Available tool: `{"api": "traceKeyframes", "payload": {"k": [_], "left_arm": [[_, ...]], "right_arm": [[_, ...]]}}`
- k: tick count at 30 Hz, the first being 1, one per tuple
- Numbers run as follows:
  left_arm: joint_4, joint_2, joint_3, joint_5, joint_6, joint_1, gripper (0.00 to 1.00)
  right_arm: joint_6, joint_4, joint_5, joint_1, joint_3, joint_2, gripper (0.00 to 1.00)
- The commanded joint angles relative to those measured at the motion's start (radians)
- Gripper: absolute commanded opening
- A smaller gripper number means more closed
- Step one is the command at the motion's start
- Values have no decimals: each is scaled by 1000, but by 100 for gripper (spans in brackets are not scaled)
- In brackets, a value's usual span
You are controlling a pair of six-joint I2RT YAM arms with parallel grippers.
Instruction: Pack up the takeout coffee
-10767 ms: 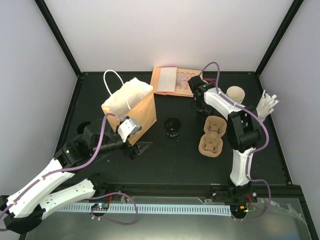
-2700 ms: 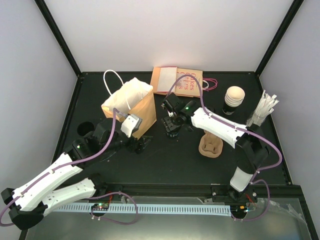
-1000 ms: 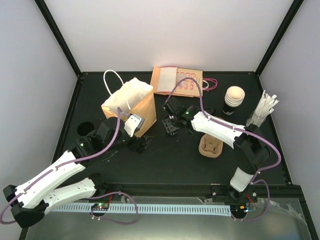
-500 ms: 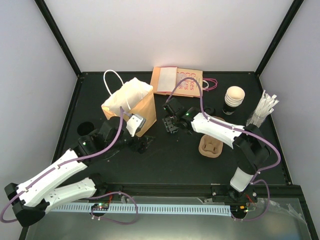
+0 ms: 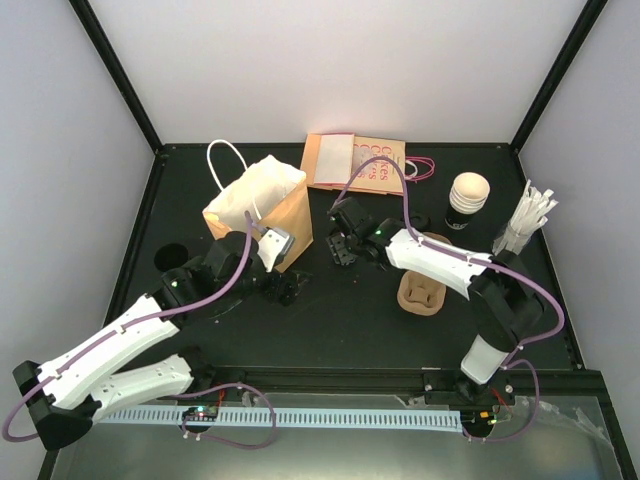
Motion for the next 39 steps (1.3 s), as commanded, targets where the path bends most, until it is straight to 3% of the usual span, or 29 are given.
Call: {"api": "traceKeyframes", "payload": {"k": [1,11,20,31,39], "left_arm": [[23,7,17,0,-14,-4,90],[32,44,28,12,-31,-2,90],[30,62,36,3,-34,-1,90],[22,74,45,-5,-37,0,90],[12,93,54,-21,-59,2,90]], "right_arm": [[-62,-150,-109,-5,-64,33,70],[-107,-183,-241,-3,-58,-22,69],[-83,-210,-189,-5,-38,-20,69],[-128,-256,-310,3,-34,-35,68],[-129,-303,-320,76,-59,-62,67]]}}
